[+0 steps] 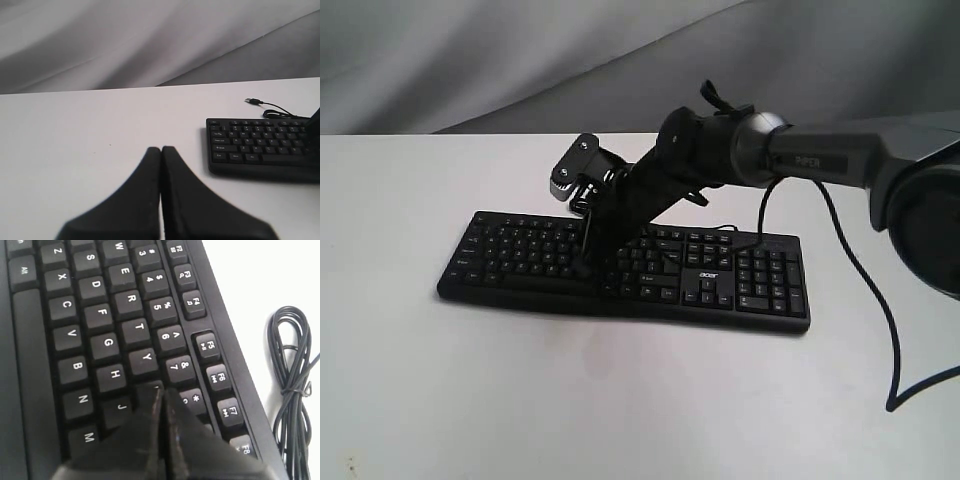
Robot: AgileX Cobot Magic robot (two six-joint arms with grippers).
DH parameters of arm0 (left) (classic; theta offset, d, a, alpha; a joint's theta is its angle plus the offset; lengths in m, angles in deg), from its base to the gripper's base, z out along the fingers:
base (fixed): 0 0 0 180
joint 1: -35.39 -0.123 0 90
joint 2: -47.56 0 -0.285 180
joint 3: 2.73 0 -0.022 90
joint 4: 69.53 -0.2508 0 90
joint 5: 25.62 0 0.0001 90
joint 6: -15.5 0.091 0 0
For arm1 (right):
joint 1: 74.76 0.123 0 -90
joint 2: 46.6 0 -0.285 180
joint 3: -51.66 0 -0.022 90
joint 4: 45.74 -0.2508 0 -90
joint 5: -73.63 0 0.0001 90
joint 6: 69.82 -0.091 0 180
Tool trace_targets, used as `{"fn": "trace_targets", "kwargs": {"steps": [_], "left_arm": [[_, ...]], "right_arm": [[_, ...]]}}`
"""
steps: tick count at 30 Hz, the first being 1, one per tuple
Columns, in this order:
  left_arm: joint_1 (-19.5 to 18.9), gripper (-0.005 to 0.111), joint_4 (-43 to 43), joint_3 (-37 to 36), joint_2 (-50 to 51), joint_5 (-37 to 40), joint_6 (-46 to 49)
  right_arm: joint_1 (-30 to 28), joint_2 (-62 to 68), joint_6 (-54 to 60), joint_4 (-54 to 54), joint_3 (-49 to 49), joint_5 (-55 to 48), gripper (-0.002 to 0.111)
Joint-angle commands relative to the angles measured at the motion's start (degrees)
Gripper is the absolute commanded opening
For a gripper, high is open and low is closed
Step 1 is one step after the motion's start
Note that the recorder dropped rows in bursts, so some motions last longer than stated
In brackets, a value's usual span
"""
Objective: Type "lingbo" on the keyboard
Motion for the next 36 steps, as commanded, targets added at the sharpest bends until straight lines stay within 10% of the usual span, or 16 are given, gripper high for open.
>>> {"fn": "trace_targets", "kwargs": {"steps": [1, 36], "left_arm": [[-0.1, 0.001, 0.2, -0.3, -0.2, -0.4, -0.1], [-0.1, 0.001, 0.2, -0.3, -0.2, -0.4, -0.1]], "right_arm": [[-0.1, -0.2, -0.2, 0.4, 0.4, 0.2, 0.000], [2.7, -2.2, -0.7, -0.7, 0.4, -3.3, 0.000]]}}
